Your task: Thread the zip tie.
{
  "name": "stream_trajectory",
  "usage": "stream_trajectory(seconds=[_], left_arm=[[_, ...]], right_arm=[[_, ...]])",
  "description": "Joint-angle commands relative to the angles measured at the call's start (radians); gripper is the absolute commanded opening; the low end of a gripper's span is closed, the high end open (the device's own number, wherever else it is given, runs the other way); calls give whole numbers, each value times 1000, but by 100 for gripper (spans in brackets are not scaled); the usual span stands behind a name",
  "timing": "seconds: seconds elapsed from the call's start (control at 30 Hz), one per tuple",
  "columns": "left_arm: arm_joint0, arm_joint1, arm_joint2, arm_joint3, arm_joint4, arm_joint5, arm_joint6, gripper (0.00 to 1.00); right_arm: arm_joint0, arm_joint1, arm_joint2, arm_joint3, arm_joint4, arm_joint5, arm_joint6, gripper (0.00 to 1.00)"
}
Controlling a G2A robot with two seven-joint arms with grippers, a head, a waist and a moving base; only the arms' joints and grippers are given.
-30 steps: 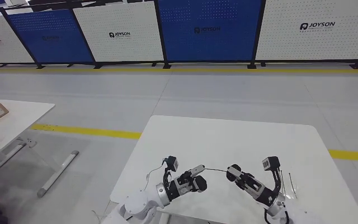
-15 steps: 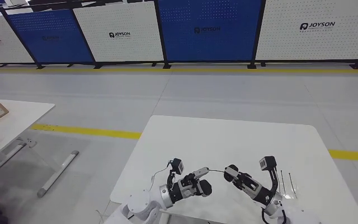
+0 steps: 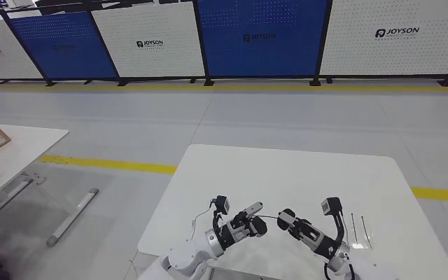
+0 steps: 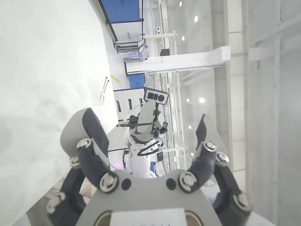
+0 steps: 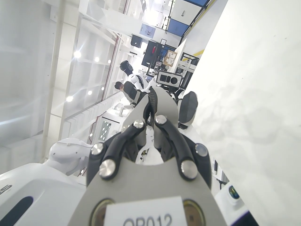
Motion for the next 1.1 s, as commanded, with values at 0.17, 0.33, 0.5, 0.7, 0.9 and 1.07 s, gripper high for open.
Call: stream_trajectory(seconds=[0.17, 0.33, 0.5, 0.7, 0.9, 1.07], left_arm=[[-6, -2, 9, -1, -26, 11, 1, 100], [-14, 0, 12, 1, -22, 0, -22, 62], [-16, 1, 8, -1, -16, -8, 1, 38], [-18, 4, -3, 2, -17, -9, 1, 27], [0, 11, -22, -16, 12, -29, -11, 22], [13, 17, -25, -29, 48, -35, -31, 22]], right_arm=[[0, 0, 0, 0, 0, 0, 0, 0], [0, 0, 0, 0, 0, 0, 0, 0], [0, 0, 0, 0, 0, 0, 0, 0], [0, 0, 0, 0, 0, 0, 0, 0], [0, 0, 0, 0, 0, 0, 0, 0], [0, 0, 0, 0, 0, 0, 0, 0]])
